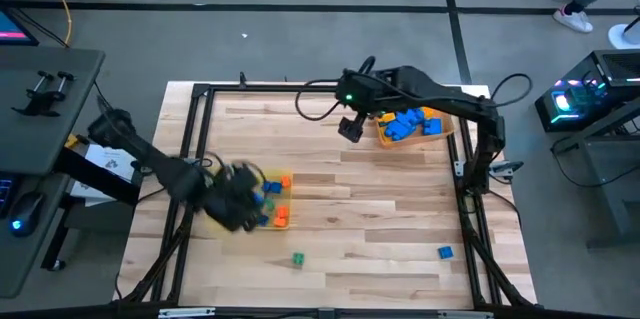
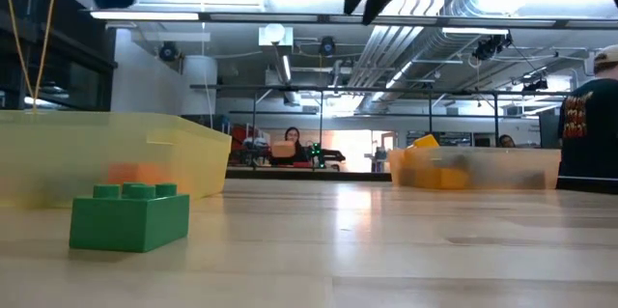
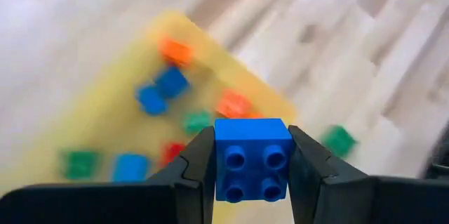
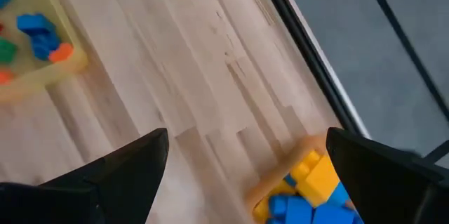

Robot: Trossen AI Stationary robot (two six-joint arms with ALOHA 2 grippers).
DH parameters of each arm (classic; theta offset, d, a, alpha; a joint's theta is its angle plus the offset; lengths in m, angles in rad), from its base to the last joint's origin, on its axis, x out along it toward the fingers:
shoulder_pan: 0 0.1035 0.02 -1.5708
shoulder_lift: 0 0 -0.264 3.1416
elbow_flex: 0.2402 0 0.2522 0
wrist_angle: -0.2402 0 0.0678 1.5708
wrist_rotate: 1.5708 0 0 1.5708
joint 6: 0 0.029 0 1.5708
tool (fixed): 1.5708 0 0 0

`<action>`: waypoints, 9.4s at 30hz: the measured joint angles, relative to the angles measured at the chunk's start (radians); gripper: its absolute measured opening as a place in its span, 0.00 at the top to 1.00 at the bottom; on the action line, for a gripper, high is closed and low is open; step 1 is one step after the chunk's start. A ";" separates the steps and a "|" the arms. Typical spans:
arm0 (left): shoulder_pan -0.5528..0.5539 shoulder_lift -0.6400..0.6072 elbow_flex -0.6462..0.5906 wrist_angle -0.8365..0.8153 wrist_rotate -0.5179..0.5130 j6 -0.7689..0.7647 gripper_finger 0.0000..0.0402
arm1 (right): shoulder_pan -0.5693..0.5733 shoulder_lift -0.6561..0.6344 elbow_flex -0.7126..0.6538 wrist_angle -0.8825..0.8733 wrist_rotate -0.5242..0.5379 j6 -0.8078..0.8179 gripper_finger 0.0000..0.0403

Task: Sort blocks by size
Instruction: Put the small 4 stud blue game piece into the yellow bin, then put the small green 4 stud game piece into the yellow bin, then put the small blue 4 stud game piece into the yellow bin

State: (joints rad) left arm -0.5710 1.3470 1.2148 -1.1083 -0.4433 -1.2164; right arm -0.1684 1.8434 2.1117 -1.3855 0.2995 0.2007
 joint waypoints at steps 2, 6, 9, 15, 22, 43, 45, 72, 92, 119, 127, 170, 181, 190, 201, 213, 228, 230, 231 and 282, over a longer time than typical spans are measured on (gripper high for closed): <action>0.046 -0.053 -0.007 -0.062 0.000 0.097 0.77 | 0.016 -0.019 0.000 -0.026 0.000 0.049 0.05; 0.127 -0.107 -0.097 -0.087 0.127 0.291 0.77 | 0.073 -0.021 0.000 -0.092 -0.001 0.118 0.05; 0.151 -0.139 -0.204 0.007 0.249 0.363 0.77 | 0.127 -0.011 0.000 -0.109 0.003 0.170 0.05; 0.152 -0.160 -0.345 0.128 0.319 0.331 0.57 | 0.241 -0.018 -0.116 -0.069 0.026 0.297 0.05; 0.186 -0.219 -0.327 0.137 0.330 0.373 0.34 | 0.343 -0.018 -0.338 0.071 -0.093 0.376 0.05; 0.237 -0.418 -0.297 0.477 0.146 0.540 0.29 | 0.540 -0.016 -0.760 1.065 -0.120 0.119 0.05; 0.237 -0.418 -0.297 0.495 0.108 0.533 0.29 | 0.538 -0.012 -0.760 1.068 -0.108 0.093 0.05; 0.230 -0.360 -0.298 0.545 0.073 0.573 0.29 | 0.683 0.422 -0.330 1.070 -0.037 0.159 0.05; 0.228 -0.360 -0.298 0.642 0.082 0.575 0.29 | 0.679 0.640 -0.032 0.720 -0.004 0.342 0.05; 0.205 -0.397 -0.297 0.866 0.149 0.611 0.29 | 0.611 0.667 0.122 0.584 0.136 0.210 0.75; 0.151 -0.528 -0.296 1.111 0.167 0.743 0.29 | 0.573 0.518 0.162 0.631 0.151 0.010 0.99; 0.143 -0.508 -0.297 0.993 0.183 0.675 0.29 | 0.625 0.191 -0.562 0.512 -0.345 1.215 0.35; 0.143 -0.507 -0.297 0.992 0.183 0.677 0.29 | 0.629 0.233 -0.564 0.502 -0.326 1.265 0.35; 0.143 -0.507 -0.297 0.992 0.179 0.676 0.29 | 0.629 0.287 -0.563 0.512 -0.326 1.266 0.35; 0.143 -0.507 -0.297 0.992 0.176 0.678 0.29 | 0.629 0.290 -0.541 0.465 -0.328 1.187 0.65; 0.143 -0.504 -0.297 0.976 0.168 0.670 0.29 | 0.504 0.261 -0.214 0.746 -0.024 0.744 0.66; 0.145 -0.502 -0.297 0.987 0.145 0.658 0.29 | 0.382 0.274 -0.247 1.142 -0.045 0.553 0.26; 0.145 -0.502 -0.297 0.987 0.143 0.661 0.29 | 0.374 0.266 -0.246 1.112 -0.090 0.536 0.25; 0.145 -0.502 -0.297 0.986 0.143 0.661 0.29 | 0.371 0.256 -0.246 1.061 -0.106 0.528 0.25; 0.148 -0.503 -0.297 1.007 0.115 0.678 0.29 | 0.904 0.140 -1.047 0.238 -0.828 0.449 0.24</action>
State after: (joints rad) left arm -0.4232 0.8444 0.9180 -0.1012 -0.3286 -0.5388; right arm 0.7358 1.9835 1.0649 -1.1475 -0.5285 0.6498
